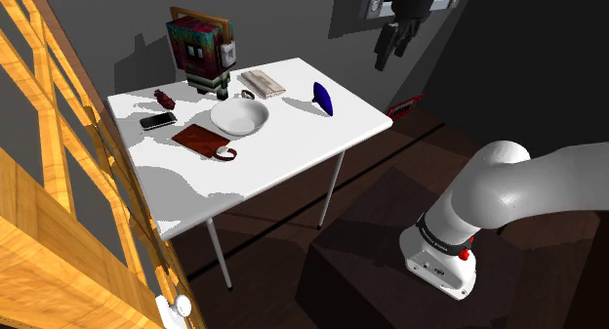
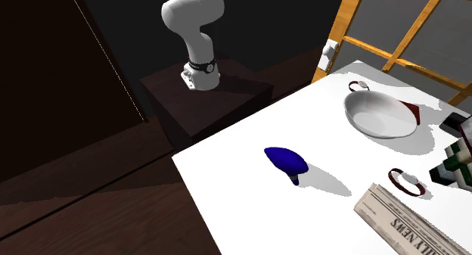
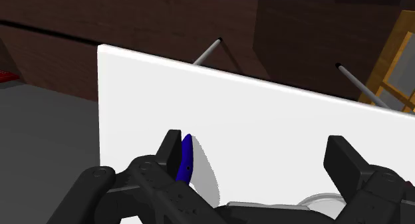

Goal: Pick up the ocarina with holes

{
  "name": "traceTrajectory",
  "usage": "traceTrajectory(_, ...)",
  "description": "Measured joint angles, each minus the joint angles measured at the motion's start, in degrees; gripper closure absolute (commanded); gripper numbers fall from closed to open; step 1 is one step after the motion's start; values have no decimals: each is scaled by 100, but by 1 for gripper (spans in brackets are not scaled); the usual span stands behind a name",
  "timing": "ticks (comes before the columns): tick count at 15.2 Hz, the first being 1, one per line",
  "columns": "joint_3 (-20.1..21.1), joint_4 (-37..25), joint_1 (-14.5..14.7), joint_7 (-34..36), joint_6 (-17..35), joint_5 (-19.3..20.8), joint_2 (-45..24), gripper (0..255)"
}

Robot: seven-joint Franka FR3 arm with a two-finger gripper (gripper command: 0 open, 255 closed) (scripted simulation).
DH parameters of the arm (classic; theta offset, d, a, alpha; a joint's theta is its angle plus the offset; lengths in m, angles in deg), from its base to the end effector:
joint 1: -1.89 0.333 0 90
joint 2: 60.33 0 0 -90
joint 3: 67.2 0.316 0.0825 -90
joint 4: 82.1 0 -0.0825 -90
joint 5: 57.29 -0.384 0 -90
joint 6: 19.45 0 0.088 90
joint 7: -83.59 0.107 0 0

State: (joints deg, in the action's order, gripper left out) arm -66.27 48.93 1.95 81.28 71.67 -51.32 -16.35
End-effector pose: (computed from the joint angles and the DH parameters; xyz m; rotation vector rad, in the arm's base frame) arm 0.3146 -0.0037 0.6200 3.0223 0.0783 0.1050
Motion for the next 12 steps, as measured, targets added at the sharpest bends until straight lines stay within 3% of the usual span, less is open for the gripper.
traceTrajectory(4,-38,43,-45,50,331,29,-346,0)
traceTrajectory(12,-277,-301,-241,99,1343,166,-1886,0)
